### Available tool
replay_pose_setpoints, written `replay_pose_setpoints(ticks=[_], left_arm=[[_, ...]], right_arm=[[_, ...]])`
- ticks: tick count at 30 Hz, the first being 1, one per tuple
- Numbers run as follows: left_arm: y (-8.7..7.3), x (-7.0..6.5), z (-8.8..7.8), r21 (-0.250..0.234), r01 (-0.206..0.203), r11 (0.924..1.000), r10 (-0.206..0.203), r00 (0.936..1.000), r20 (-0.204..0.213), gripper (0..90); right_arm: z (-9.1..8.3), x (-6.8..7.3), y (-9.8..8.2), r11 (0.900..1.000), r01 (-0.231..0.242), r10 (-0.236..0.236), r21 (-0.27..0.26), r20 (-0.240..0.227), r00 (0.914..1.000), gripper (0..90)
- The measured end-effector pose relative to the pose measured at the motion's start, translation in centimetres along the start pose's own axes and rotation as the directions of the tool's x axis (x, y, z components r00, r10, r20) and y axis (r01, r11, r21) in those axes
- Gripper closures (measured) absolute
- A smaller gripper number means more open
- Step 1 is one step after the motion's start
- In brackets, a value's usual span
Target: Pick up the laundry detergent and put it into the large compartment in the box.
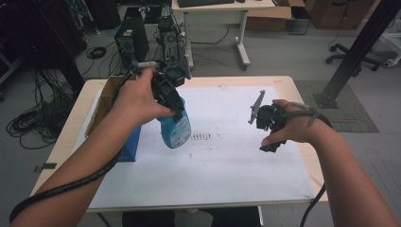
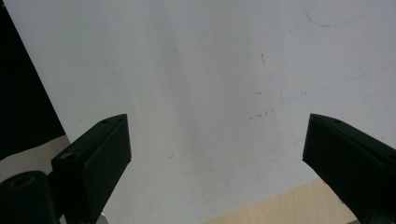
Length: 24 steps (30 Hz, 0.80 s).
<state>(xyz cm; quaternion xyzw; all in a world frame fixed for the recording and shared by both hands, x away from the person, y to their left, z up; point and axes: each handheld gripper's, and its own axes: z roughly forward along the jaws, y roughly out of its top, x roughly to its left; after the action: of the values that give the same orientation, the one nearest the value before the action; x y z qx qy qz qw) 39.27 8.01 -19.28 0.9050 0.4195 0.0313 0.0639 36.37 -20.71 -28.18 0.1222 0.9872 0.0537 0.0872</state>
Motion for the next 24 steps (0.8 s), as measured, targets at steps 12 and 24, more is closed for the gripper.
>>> replay_pose_setpoints(ticks=[12,24], left_arm=[[0.4,2.4,-3.4,0.026,0.208,0.9777,-0.207,0.9770,-0.052,37.6],[0.2,5.0,-6.9,0.011,0.362,0.9322,-0.360,0.9292,-0.085,37.6]], right_arm=[[0.1,-0.1,0.3,1.000,0.014,-0.014,-0.003,0.000,0.9999,7.7],[0.1,-0.2,0.8,1.000,0.015,-0.015,-0.001,0.000,0.9999,7.8]])
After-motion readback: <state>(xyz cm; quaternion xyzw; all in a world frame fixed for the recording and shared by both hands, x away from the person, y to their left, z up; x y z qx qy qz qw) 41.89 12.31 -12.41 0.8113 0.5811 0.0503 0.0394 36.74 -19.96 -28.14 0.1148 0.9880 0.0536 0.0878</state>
